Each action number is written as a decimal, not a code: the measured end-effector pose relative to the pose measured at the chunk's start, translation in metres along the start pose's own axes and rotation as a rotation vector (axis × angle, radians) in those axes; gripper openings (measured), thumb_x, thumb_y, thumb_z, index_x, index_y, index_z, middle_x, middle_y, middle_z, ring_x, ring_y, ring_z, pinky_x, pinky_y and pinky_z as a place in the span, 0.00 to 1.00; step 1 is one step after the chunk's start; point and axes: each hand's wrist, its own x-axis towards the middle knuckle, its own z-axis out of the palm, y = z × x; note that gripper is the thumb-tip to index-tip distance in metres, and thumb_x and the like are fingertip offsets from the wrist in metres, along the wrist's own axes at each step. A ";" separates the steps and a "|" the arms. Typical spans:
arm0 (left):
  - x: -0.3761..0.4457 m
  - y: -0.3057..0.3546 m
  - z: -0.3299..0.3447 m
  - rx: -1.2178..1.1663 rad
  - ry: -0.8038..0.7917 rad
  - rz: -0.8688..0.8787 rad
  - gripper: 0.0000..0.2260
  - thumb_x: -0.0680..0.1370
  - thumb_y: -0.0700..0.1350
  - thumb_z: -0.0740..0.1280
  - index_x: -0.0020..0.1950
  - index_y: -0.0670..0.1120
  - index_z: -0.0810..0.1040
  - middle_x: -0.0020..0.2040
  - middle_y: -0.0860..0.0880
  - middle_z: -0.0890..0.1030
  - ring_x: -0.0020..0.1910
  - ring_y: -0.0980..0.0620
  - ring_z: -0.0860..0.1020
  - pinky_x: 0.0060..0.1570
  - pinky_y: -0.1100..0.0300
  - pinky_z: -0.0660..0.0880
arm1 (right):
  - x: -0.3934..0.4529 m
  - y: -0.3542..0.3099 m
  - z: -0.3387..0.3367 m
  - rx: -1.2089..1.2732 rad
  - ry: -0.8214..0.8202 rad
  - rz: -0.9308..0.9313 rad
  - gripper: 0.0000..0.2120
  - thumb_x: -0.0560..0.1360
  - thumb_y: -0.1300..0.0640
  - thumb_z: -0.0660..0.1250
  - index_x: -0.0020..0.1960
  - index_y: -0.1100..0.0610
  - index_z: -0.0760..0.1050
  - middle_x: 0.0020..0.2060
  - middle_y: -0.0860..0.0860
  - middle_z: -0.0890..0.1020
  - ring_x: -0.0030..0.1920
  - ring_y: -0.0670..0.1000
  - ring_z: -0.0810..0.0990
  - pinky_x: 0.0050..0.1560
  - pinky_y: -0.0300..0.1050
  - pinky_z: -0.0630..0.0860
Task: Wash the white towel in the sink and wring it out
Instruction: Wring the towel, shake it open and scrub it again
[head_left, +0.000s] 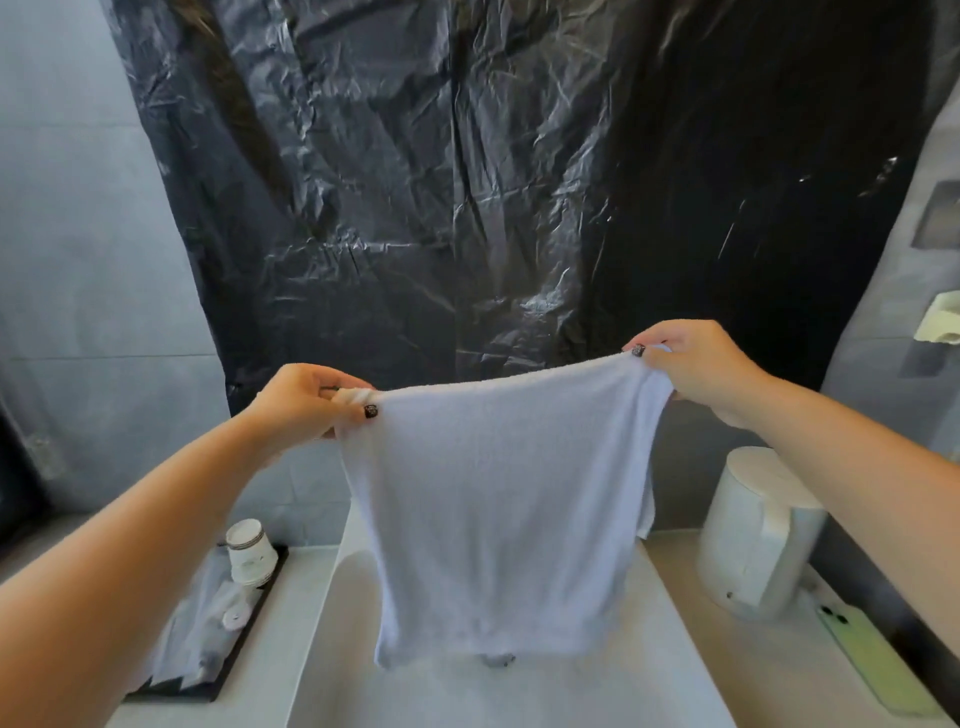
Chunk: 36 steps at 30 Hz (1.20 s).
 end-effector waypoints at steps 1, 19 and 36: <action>0.002 -0.005 0.000 0.057 -0.021 -0.008 0.08 0.72 0.42 0.77 0.49 0.49 0.86 0.45 0.48 0.86 0.46 0.50 0.84 0.41 0.60 0.82 | 0.000 0.005 0.005 0.061 -0.036 0.059 0.13 0.78 0.66 0.61 0.49 0.55 0.83 0.48 0.51 0.81 0.52 0.54 0.79 0.48 0.50 0.80; 0.010 -0.043 0.023 0.387 0.239 0.322 0.12 0.77 0.50 0.71 0.42 0.41 0.83 0.38 0.52 0.75 0.43 0.45 0.74 0.39 0.59 0.67 | -0.009 0.045 0.023 -0.347 -0.172 -0.150 0.06 0.78 0.53 0.67 0.46 0.55 0.80 0.53 0.55 0.74 0.56 0.55 0.74 0.56 0.48 0.73; -0.106 -0.210 0.119 -0.259 -0.142 -0.410 0.18 0.72 0.59 0.74 0.42 0.44 0.83 0.36 0.43 0.77 0.37 0.47 0.76 0.41 0.50 0.75 | -0.146 0.209 0.115 0.041 -0.516 0.328 0.09 0.75 0.55 0.71 0.40 0.59 0.81 0.37 0.52 0.82 0.41 0.52 0.79 0.42 0.40 0.69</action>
